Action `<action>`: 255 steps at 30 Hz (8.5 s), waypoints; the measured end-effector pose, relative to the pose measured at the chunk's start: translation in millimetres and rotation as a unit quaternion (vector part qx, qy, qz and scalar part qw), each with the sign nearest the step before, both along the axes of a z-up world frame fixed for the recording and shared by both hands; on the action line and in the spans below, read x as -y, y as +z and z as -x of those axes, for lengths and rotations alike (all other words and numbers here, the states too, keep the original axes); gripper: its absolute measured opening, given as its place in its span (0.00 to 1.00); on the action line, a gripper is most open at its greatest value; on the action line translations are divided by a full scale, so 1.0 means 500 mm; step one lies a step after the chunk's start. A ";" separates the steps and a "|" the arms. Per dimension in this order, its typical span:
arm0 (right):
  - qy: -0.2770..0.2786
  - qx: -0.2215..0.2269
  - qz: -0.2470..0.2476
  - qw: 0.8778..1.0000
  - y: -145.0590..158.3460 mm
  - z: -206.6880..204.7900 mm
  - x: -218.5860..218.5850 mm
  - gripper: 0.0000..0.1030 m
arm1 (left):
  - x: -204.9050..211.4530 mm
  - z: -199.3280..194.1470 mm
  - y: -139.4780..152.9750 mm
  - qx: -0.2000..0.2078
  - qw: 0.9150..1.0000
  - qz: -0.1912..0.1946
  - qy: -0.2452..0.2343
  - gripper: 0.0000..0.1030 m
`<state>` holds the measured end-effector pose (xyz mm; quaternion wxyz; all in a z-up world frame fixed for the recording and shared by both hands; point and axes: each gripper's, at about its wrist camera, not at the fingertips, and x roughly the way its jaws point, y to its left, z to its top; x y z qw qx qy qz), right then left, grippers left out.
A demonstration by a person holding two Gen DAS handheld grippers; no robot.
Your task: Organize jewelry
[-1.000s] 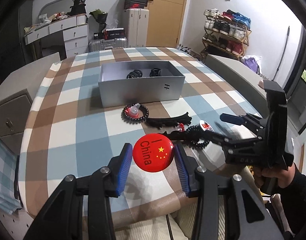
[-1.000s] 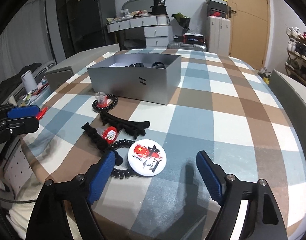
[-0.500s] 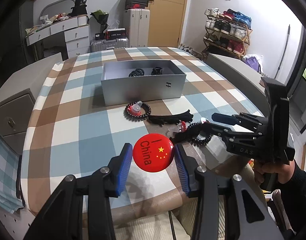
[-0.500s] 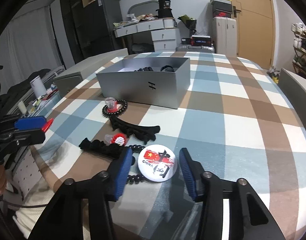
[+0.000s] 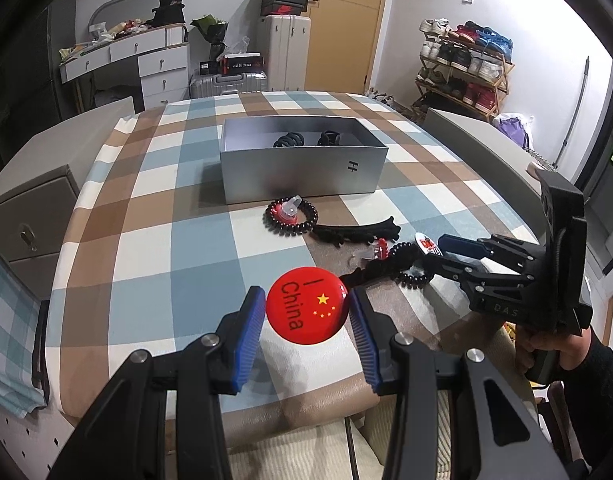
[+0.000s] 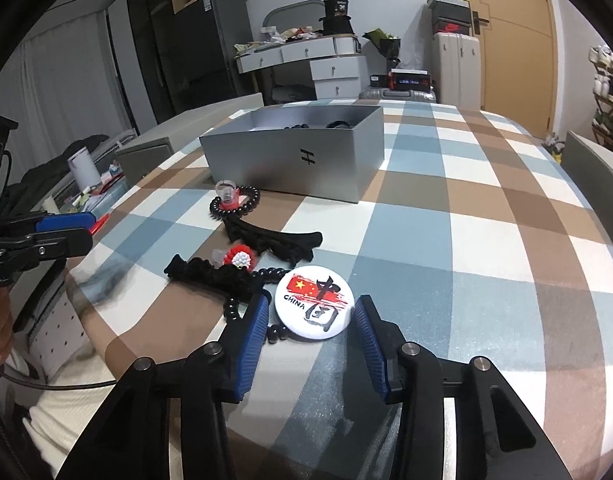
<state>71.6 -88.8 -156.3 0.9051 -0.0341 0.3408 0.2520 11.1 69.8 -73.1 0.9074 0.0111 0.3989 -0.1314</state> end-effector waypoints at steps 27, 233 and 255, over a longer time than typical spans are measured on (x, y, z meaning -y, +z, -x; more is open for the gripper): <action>-0.029 0.060 -0.035 0.997 0.027 0.018 0.049 0.03 | 0.018 -0.044 0.034 0.017 0.999 -0.024 0.014 0.36; 0.000 -0.106 -0.017 0.994 0.035 -0.069 -0.128 0.46 | -0.095 -0.073 0.010 0.051 0.996 0.061 0.050 0.13; -0.014 -0.071 -0.071 0.995 0.081 -0.066 -0.082 0.27 | -0.124 -0.064 0.021 0.033 0.995 0.090 0.040 0.21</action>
